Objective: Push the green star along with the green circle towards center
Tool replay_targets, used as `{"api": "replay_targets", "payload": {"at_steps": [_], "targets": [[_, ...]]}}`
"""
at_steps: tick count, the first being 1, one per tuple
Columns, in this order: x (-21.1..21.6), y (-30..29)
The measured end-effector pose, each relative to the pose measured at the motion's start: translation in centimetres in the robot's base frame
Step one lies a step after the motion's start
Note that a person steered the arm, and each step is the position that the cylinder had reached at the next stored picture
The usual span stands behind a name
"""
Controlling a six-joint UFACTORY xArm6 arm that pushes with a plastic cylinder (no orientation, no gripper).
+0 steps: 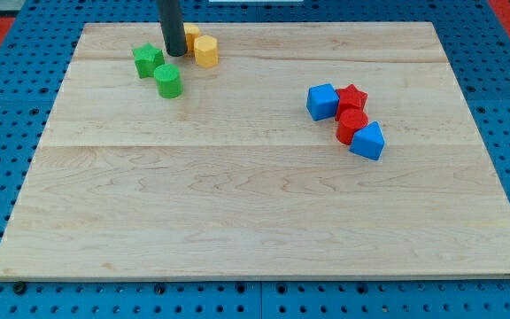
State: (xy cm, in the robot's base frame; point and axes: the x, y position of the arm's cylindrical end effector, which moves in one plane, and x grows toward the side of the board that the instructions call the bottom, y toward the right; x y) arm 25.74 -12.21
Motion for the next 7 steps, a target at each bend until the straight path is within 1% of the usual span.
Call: {"api": "replay_targets", "payload": {"at_steps": [1, 2, 4, 5, 6, 7], "targets": [[0.0, 0.0], [0.0, -2.9], [0.0, -4.0], [-0.9, -4.0], [-2.8, -4.8], [-2.8, -4.8]]}}
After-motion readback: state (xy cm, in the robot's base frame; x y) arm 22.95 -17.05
